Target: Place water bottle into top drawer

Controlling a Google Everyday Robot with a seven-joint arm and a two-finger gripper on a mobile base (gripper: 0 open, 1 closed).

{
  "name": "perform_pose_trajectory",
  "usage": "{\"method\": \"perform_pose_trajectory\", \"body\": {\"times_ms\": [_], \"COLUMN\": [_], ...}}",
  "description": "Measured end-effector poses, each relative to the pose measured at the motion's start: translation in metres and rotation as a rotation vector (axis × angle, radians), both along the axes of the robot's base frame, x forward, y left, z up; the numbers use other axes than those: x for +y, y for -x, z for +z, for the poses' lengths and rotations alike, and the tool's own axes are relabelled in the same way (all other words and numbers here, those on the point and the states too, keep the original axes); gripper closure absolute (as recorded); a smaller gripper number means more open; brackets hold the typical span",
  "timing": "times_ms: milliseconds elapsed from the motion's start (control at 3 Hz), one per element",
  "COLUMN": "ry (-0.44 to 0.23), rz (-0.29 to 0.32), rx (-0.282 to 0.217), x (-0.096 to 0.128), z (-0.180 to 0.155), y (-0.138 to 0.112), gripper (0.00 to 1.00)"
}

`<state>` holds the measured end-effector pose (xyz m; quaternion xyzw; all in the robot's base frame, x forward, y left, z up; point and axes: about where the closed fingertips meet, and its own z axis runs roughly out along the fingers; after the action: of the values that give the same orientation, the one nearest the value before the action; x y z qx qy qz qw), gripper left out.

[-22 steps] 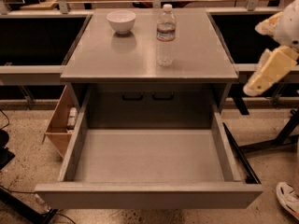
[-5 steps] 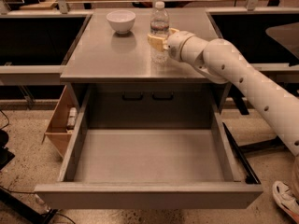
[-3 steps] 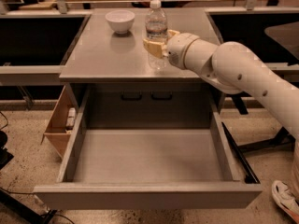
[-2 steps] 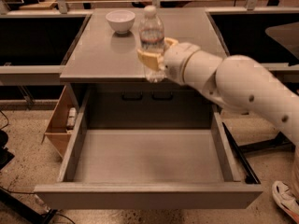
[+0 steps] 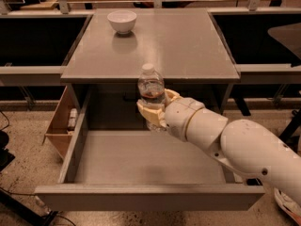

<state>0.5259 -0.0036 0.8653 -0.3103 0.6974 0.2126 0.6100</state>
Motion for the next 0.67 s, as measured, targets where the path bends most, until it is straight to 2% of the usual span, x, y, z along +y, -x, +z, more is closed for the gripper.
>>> {"method": "perform_pose_trajectory", "body": {"times_ms": [333,667], "ry": [0.0,0.013], "rz": [0.006,0.043], "rx": [-0.001,0.006], "x": [0.004,0.027], "z": [-0.001,-0.016], "y": [-0.001,-0.007], "gripper": [1.0,1.0]}}
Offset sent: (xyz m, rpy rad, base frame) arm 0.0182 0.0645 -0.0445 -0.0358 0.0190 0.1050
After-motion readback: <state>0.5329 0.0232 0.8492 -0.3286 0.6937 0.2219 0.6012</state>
